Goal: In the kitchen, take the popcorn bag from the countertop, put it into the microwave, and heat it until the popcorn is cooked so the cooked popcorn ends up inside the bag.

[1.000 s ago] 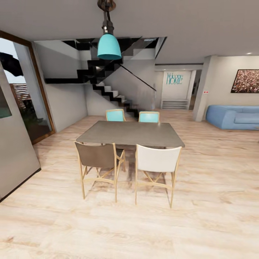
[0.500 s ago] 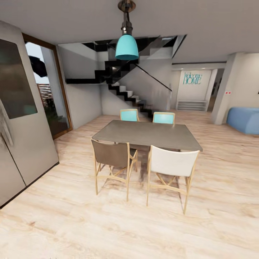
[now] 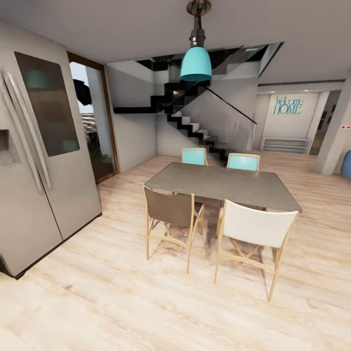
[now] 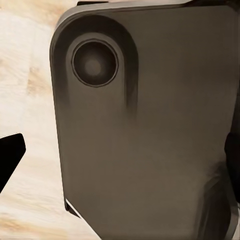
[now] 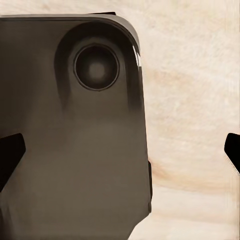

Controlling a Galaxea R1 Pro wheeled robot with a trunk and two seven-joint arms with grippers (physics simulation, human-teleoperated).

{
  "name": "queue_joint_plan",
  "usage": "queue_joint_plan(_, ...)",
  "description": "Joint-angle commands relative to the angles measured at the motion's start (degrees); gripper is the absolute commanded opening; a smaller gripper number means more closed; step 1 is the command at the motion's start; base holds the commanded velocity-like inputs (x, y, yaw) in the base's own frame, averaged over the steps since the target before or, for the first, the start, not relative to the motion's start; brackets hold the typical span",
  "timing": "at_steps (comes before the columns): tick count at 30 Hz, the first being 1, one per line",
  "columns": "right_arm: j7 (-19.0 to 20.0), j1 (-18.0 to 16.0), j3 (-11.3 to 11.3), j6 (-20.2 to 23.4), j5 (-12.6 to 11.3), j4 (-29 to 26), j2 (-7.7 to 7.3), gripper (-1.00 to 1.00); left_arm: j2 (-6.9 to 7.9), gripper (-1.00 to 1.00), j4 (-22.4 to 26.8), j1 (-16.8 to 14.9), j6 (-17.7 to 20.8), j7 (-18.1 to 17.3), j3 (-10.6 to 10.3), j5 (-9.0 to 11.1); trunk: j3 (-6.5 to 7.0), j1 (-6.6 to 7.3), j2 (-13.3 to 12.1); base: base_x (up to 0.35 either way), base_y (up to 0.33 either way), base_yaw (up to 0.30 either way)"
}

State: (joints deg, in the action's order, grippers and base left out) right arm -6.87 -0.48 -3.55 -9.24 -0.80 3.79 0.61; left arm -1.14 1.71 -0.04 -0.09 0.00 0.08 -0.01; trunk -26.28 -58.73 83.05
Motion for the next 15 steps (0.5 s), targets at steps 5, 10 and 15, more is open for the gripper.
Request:
queue_joint_plan(5,-0.07,-0.05,-0.4,-0.49,-0.13,0.1,0.01,1.0,-0.01,1.0,0.03,-0.04,-0.04,0.0,0.01,-0.03,-0.04,0.0,0.03,0.0,0.0,0.265)
queue_joint_plan(10,-0.07,-0.05,-0.37,-0.45,-0.08,0.07,0.01,1.0,-0.01,1.0,0.04,-0.02,0.0,0.0,0.01,-0.04,-0.04,0.0,0.03,0.0,0.0,0.265)
queue_joint_plan(15,-0.07,-0.05,-0.41,-0.43,-0.07,0.0,0.01,1.0,-0.01,1.0,0.04,-0.03,-0.01,0.0,0.01,-0.02,-0.04,0.0,0.03,0.0,0.0,0.265)
